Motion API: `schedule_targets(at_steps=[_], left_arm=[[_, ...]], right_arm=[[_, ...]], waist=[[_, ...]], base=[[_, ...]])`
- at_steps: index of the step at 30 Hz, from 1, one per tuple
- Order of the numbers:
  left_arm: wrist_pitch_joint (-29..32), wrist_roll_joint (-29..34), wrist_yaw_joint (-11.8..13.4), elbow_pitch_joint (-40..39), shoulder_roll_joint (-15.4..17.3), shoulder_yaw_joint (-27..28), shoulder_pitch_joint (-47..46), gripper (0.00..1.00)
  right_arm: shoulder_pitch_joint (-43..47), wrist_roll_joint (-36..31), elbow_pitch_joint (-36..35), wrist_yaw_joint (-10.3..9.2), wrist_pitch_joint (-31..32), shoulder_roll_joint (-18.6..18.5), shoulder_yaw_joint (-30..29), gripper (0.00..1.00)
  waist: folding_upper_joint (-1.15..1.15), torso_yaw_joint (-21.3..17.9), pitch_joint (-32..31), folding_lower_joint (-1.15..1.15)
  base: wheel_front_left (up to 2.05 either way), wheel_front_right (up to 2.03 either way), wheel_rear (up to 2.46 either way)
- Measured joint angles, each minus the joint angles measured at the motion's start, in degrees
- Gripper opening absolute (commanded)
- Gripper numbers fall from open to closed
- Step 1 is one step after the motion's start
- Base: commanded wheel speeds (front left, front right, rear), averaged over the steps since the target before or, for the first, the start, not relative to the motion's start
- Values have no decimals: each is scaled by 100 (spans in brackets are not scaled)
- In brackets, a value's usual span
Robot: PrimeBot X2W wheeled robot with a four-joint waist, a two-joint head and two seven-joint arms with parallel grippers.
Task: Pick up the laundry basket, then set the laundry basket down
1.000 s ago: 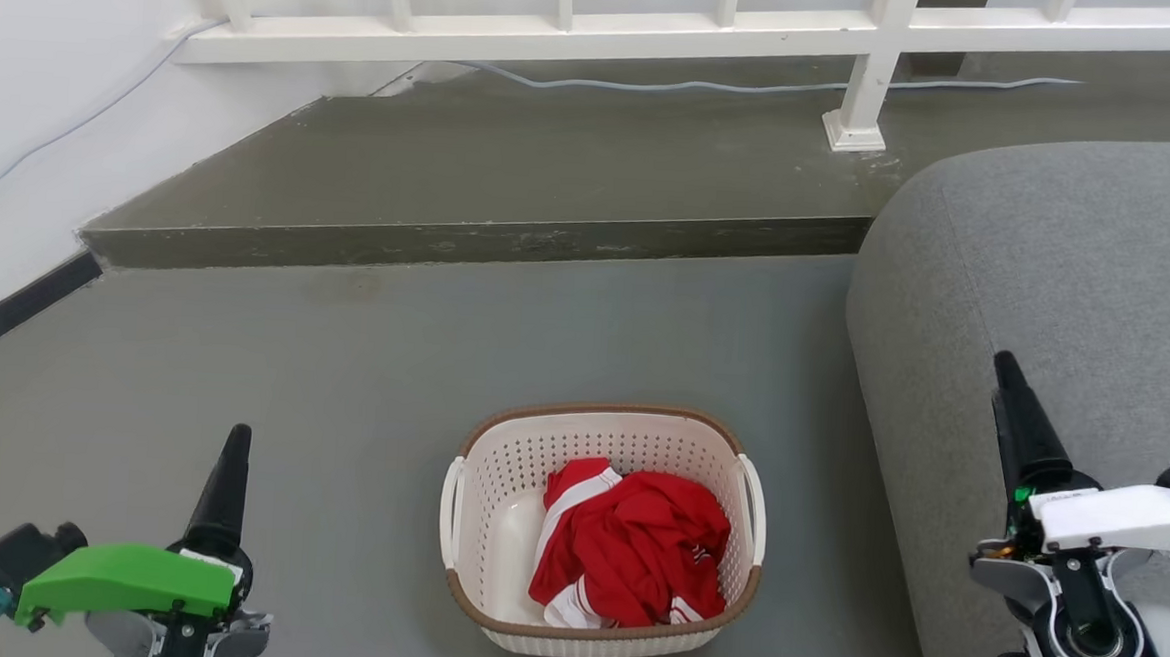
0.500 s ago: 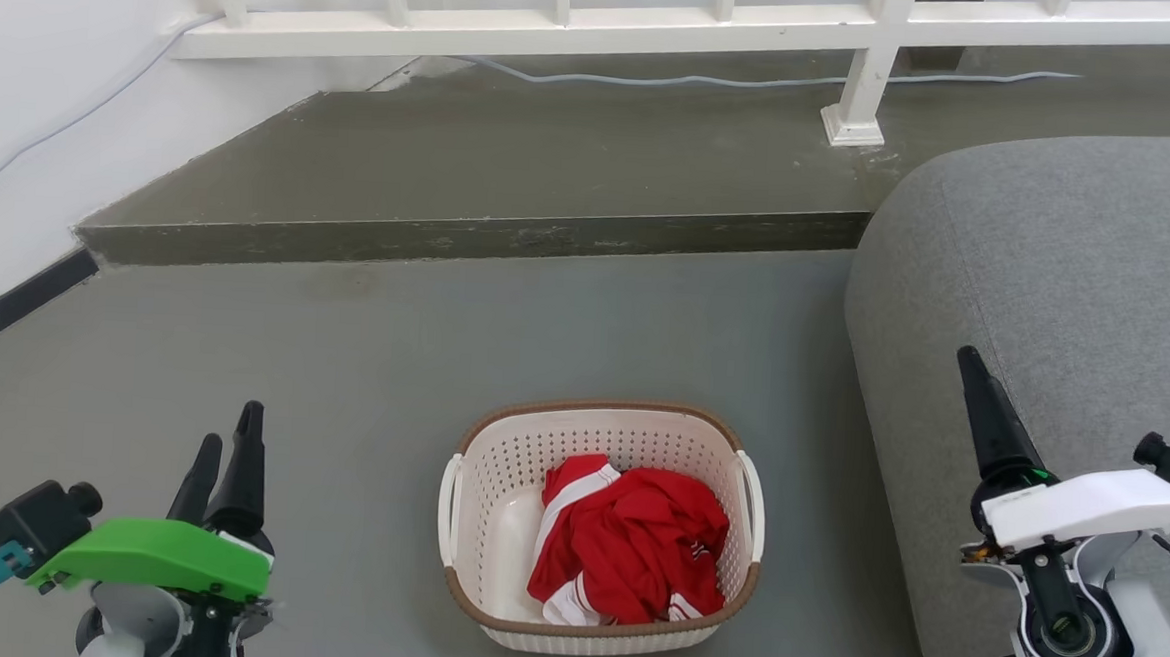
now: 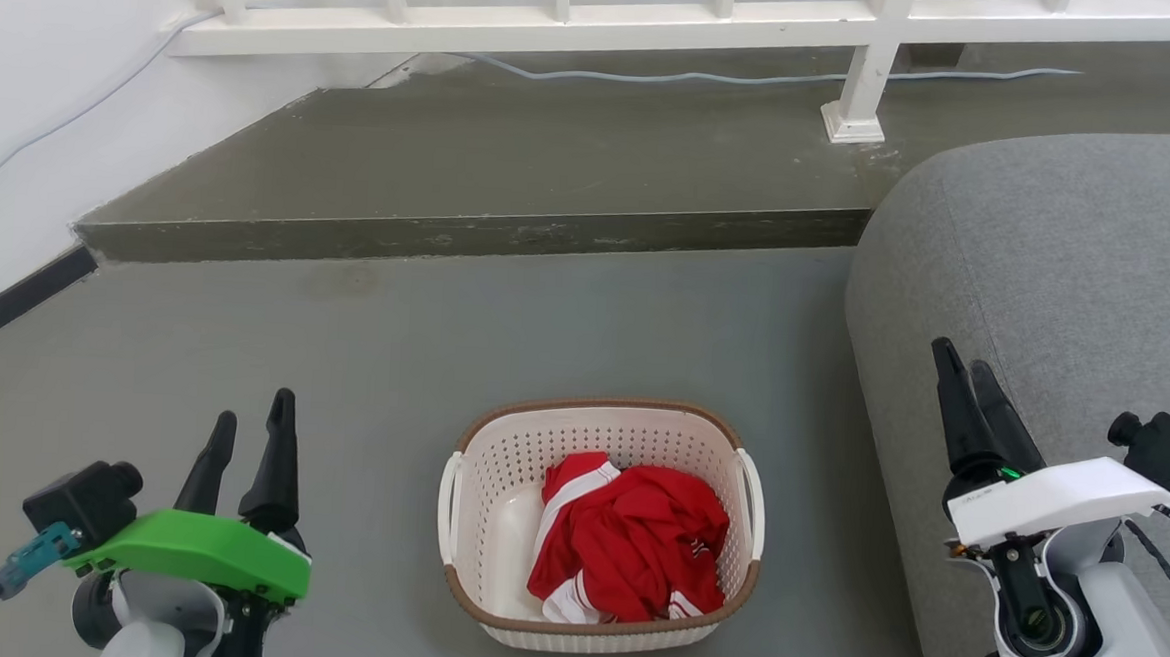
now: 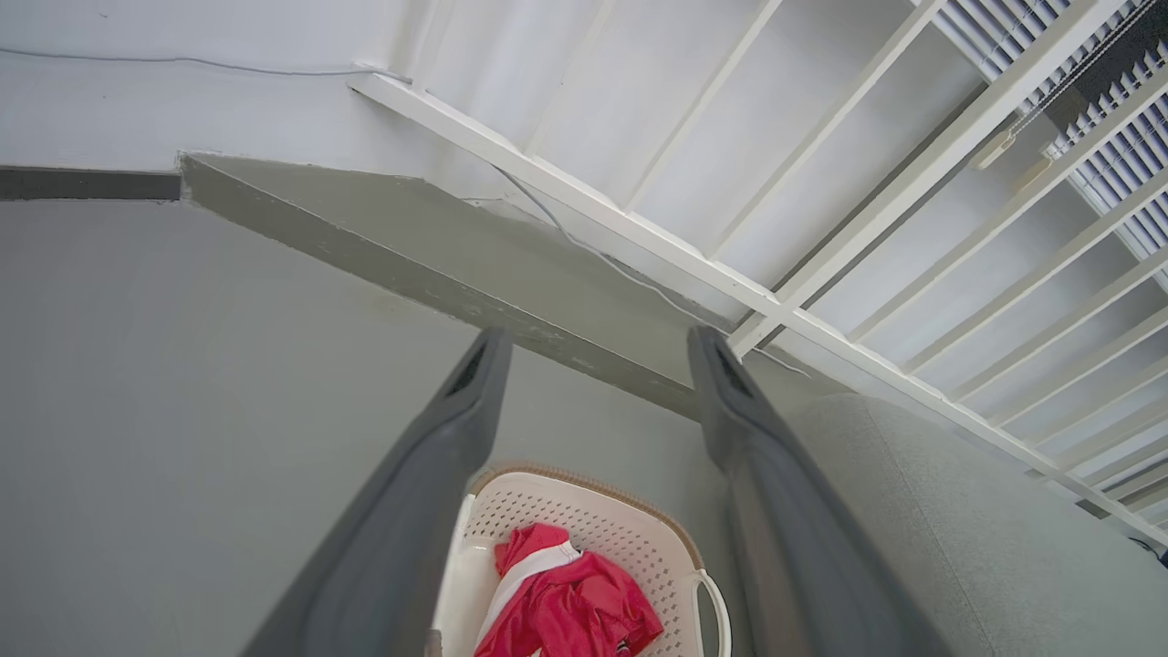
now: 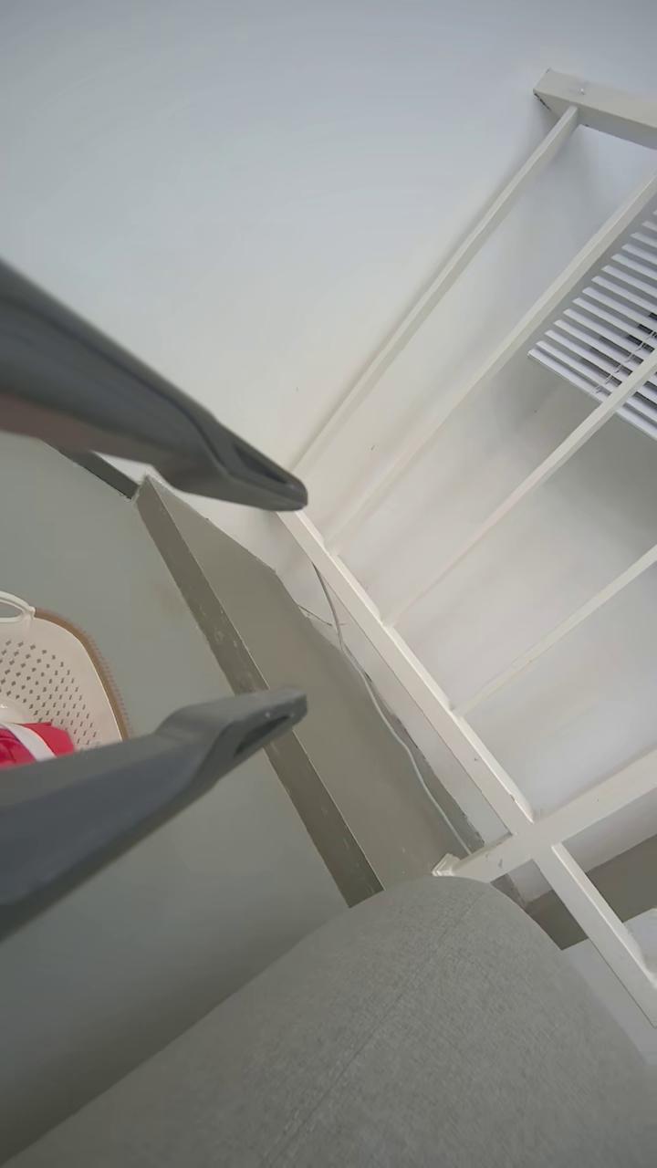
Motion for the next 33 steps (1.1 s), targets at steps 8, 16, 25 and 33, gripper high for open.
schedule_targets(at_steps=[8,16,25,33], left_arm=[[-160,597,0,-119,-35,-69,-54,100],[-303,1198,0,-183,-75,-130,-55,100],[-528,1962,-2,-305,-93,-218,-59,100],[-706,2655,-3,-377,-102,-260,-76,100]], right_arm=[[-25,-588,-14,-1,-172,1,127,100],[-80,-1183,-58,-42,-328,3,193,100],[-80,-1926,-62,-101,-531,4,229,100],[-80,-2635,-67,-144,-702,3,236,100]], waist=[[0,0,0,0],[0,-10,-7,0],[0,-20,11,0],[0,-18,61,0]], base=[[0,0,0],[0,0,0],[0,0,0],[0,0,0]])
